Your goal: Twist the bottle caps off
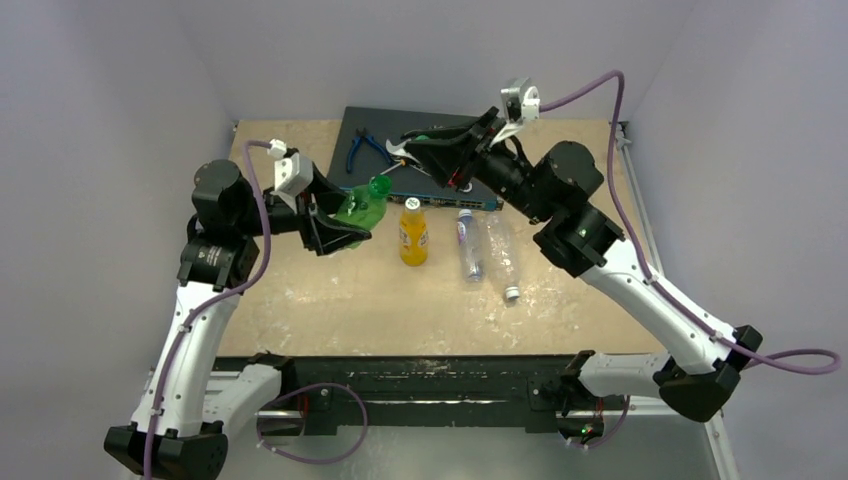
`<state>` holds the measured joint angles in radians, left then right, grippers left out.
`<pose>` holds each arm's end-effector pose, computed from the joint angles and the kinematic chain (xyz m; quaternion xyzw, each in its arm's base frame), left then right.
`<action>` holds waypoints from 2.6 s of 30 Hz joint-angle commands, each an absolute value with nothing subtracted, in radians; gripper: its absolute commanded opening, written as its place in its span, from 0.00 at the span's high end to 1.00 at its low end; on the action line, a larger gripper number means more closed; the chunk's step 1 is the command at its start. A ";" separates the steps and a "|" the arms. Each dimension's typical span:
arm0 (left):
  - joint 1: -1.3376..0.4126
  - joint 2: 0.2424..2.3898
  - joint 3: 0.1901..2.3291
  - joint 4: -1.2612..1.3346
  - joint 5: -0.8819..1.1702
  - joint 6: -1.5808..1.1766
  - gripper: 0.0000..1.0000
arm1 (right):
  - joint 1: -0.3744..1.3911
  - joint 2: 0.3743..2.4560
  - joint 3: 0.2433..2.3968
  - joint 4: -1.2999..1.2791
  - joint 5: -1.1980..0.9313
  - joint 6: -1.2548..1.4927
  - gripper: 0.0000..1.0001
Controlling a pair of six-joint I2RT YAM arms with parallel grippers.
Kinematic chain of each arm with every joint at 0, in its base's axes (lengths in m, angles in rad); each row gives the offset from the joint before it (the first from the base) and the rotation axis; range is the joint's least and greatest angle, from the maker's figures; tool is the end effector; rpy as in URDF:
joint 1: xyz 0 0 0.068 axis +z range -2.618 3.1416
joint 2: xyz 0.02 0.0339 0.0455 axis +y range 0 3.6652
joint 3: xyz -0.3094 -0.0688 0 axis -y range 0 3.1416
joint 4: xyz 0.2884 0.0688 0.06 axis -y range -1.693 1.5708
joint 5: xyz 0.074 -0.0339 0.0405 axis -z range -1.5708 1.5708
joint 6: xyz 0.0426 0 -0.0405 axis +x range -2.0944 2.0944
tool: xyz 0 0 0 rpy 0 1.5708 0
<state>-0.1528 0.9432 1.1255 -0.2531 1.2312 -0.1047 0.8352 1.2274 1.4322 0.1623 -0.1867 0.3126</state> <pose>0.1906 -0.0700 0.4690 0.4079 0.5877 -0.4905 0.4977 0.1915 0.2234 0.5638 -0.2199 0.5247 0.4899 0.6606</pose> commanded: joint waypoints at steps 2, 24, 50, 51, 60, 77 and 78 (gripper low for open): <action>-0.150 0.871 1.096 -0.249 1.115 0.061 1.00 | 0.706 1.146 1.317 -0.043 0.026 0.425 0.91; -0.150 0.841 0.990 -0.276 1.120 0.103 1.00 | 0.845 1.354 0.694 0.133 0.115 0.555 0.91; -0.150 0.849 1.004 -0.263 1.124 0.095 1.00 | 1.008 1.516 0.599 0.180 0.493 0.730 0.52; -0.150 0.849 1.007 -0.263 1.123 0.094 1.00 | 1.012 1.516 0.603 0.182 0.490 0.730 0.51; -0.150 0.846 1.013 -0.266 1.134 0.091 1.00 | 1.023 1.369 0.622 0.105 0.488 0.704 0.45; -0.150 0.848 0.996 -0.255 1.175 0.073 1.00 | 1.024 1.126 1.239 0.036 0.086 0.324 0.25; -0.150 0.846 0.996 -0.253 1.175 0.072 1.00 | 1.023 1.149 1.258 0.050 0.076 0.329 0.25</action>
<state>-0.1528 0.8516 0.9844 -0.2943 1.1378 0.0875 1.0168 1.0584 1.1908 0.0261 0.1886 0.3748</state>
